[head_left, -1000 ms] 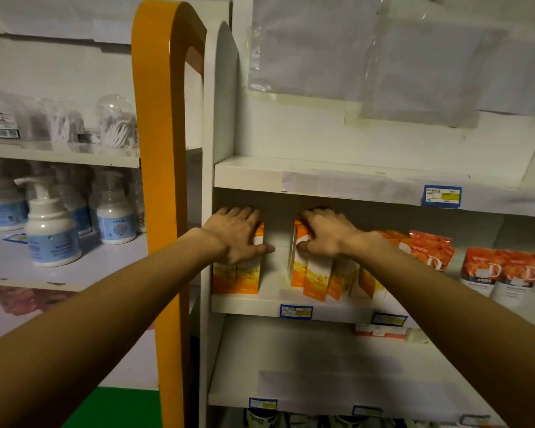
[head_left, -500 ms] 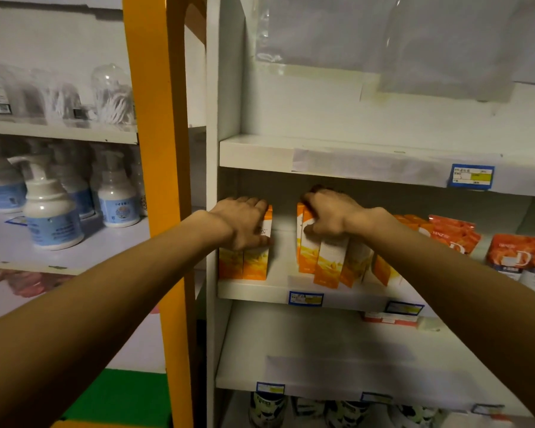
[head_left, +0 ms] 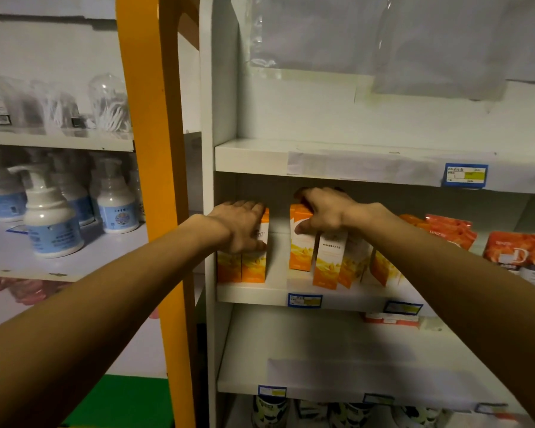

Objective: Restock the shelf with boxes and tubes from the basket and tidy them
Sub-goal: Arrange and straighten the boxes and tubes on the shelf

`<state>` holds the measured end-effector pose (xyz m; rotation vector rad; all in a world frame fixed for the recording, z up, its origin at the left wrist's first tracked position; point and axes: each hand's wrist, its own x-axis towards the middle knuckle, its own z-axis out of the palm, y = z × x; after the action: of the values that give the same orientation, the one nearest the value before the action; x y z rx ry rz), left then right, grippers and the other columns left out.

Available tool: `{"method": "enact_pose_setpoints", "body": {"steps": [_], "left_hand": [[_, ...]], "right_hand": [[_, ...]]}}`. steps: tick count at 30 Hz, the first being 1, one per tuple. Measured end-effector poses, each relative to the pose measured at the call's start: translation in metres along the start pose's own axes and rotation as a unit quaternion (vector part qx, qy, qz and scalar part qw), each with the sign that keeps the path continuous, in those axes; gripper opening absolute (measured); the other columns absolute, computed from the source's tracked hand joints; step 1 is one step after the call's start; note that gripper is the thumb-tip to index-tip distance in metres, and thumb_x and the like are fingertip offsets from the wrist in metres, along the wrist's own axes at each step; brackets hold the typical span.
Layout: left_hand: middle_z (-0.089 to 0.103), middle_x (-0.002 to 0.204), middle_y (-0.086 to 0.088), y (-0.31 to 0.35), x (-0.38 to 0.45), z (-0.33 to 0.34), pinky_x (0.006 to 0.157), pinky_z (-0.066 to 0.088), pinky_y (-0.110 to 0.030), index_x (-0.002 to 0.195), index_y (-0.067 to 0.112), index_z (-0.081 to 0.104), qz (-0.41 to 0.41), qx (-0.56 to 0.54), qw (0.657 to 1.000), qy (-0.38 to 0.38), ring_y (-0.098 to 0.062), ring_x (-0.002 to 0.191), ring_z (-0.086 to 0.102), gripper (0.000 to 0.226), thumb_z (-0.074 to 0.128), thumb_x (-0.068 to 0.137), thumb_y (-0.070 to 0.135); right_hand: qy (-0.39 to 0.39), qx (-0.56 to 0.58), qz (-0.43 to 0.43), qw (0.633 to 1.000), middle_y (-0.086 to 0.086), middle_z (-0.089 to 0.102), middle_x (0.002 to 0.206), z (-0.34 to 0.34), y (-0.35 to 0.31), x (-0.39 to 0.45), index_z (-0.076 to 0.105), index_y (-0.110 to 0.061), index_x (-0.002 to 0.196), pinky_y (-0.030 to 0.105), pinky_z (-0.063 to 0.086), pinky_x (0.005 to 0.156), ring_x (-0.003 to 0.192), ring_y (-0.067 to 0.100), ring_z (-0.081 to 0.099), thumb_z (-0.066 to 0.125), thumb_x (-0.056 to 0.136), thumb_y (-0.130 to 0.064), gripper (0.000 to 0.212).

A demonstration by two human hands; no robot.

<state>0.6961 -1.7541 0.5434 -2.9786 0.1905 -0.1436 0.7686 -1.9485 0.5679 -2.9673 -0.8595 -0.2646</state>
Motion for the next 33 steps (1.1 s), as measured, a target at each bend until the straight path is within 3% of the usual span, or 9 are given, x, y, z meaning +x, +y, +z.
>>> {"method": "enact_pose_setpoints", "body": {"steps": [14, 19, 22, 26, 29, 33], "left_hand": [[0.017, 0.166, -0.006, -0.001, 0.006, 0.002, 0.121, 0.018, -0.039, 0.159, 0.019, 0.008, 0.001, -0.014, 1.0, 0.0, -0.027, 0.152, 0.018, 0.095, 0.059, 0.09, 0.059], [0.022, 0.164, -0.005, -0.001, 0.005, 0.001, 0.12, 0.021, -0.039, 0.159, 0.019, 0.011, 0.004, -0.026, 1.0, -0.001, -0.027, 0.15, 0.023, 0.094, 0.062, 0.089, 0.057], [0.02, 0.165, -0.006, 0.0, 0.004, 0.0, 0.12, 0.02, -0.038, 0.159, 0.018, 0.01, 0.002, -0.024, 1.0, -0.003, -0.026, 0.151, 0.021, 0.095, 0.062, 0.09, 0.056], [0.017, 0.166, -0.005, 0.0, 0.004, 0.0, 0.121, 0.017, -0.037, 0.159, 0.018, 0.009, -0.001, -0.025, 1.0, -0.004, -0.025, 0.152, 0.018, 0.095, 0.061, 0.09, 0.056], [0.018, 0.165, -0.005, 0.0, 0.003, 0.0, 0.121, 0.016, -0.037, 0.159, 0.018, 0.009, -0.001, -0.024, 1.0, -0.001, -0.025, 0.151, 0.019, 0.094, 0.061, 0.09, 0.056], [0.018, 0.165, -0.005, 0.002, 0.002, -0.001, 0.122, 0.016, -0.037, 0.159, 0.018, 0.009, -0.001, -0.03, 1.0, -0.003, -0.025, 0.152, 0.018, 0.094, 0.061, 0.091, 0.056]], "right_hand": [[0.001, 0.094, -0.015, 0.995, -0.001, 0.056, 0.135, 0.001, -0.005, 0.01, 0.045, -0.021, 0.143, 0.04, 0.051, 0.098, 0.119, 0.023, 0.056, 0.083, 0.072, -0.045, 0.084], [-0.014, 0.118, -0.04, 0.992, 0.003, 0.059, 0.131, 0.008, -0.017, 0.009, 0.047, -0.016, 0.141, 0.038, 0.051, 0.098, 0.116, 0.023, 0.058, 0.082, 0.077, -0.034, 0.075], [-0.017, 0.081, -0.052, 0.995, 0.003, 0.06, 0.128, 0.011, -0.022, 0.01, 0.048, -0.02, 0.138, 0.04, 0.052, 0.097, 0.114, 0.024, 0.058, 0.08, 0.078, -0.041, 0.071], [-0.003, -0.032, -0.054, 0.998, 0.005, 0.048, 0.143, 0.019, -0.023, 0.006, 0.039, -0.022, 0.145, 0.046, 0.037, 0.11, 0.13, 0.027, 0.048, 0.068, 0.083, -0.056, 0.076], [-0.013, -0.032, -0.037, 0.999, 0.006, 0.037, 0.154, 0.023, -0.021, 0.004, 0.027, -0.023, 0.153, 0.049, 0.024, 0.118, 0.141, 0.028, 0.037, 0.064, 0.082, -0.062, 0.089], [-0.02, 0.029, -0.025, 0.999, 0.007, 0.042, 0.149, 0.016, -0.023, 0.003, 0.029, -0.02, 0.151, 0.044, 0.039, 0.111, 0.134, 0.029, 0.044, 0.076, 0.076, -0.055, 0.095]]}}
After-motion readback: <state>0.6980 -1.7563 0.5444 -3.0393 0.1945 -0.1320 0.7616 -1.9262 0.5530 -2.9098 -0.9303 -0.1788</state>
